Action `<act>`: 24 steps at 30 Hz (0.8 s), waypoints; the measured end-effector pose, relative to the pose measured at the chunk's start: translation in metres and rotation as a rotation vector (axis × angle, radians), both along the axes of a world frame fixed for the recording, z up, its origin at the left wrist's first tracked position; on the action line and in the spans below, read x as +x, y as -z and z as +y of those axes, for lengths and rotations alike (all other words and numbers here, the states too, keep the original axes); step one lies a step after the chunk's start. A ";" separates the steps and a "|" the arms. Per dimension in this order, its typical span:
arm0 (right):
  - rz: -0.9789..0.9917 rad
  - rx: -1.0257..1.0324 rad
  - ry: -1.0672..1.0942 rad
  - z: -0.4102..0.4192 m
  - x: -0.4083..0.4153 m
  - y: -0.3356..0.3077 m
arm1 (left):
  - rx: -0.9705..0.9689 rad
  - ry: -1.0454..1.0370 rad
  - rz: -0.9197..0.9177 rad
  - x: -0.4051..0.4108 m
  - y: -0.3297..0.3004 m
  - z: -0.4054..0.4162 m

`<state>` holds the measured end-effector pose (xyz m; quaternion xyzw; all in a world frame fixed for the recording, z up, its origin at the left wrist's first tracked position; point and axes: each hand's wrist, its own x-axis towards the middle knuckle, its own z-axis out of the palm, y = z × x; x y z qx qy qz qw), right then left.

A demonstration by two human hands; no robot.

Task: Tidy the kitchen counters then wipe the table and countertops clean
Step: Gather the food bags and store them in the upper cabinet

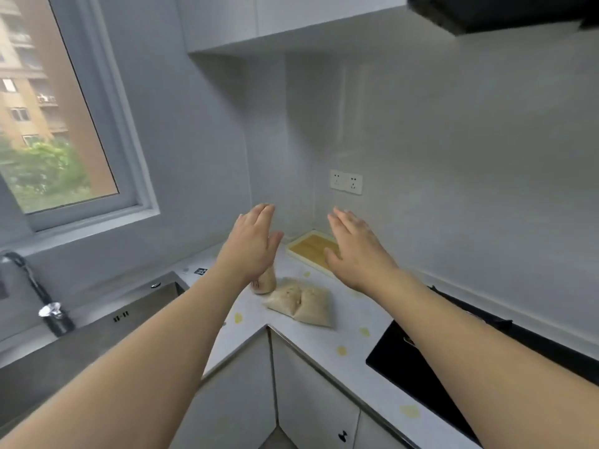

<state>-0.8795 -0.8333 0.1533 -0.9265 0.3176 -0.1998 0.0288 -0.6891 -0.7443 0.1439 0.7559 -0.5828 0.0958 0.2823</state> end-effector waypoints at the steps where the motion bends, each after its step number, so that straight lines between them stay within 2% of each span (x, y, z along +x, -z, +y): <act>1: -0.017 -0.020 -0.008 -0.013 0.015 -0.009 | -0.019 -0.005 -0.013 0.011 -0.011 -0.011; 11: -0.109 -0.227 -0.113 -0.114 0.141 -0.132 | -0.185 -0.057 -0.103 0.112 -0.137 -0.103; 15: -0.184 -0.395 -0.145 -0.146 0.188 -0.198 | -0.287 -0.076 -0.101 0.165 -0.197 -0.137; 19: -0.231 -0.588 -0.129 -0.170 0.220 -0.261 | -0.409 -0.042 -0.088 0.207 -0.259 -0.167; 24: -0.256 -0.770 -0.002 -0.194 0.242 -0.330 | -0.489 0.048 -0.090 0.244 -0.331 -0.200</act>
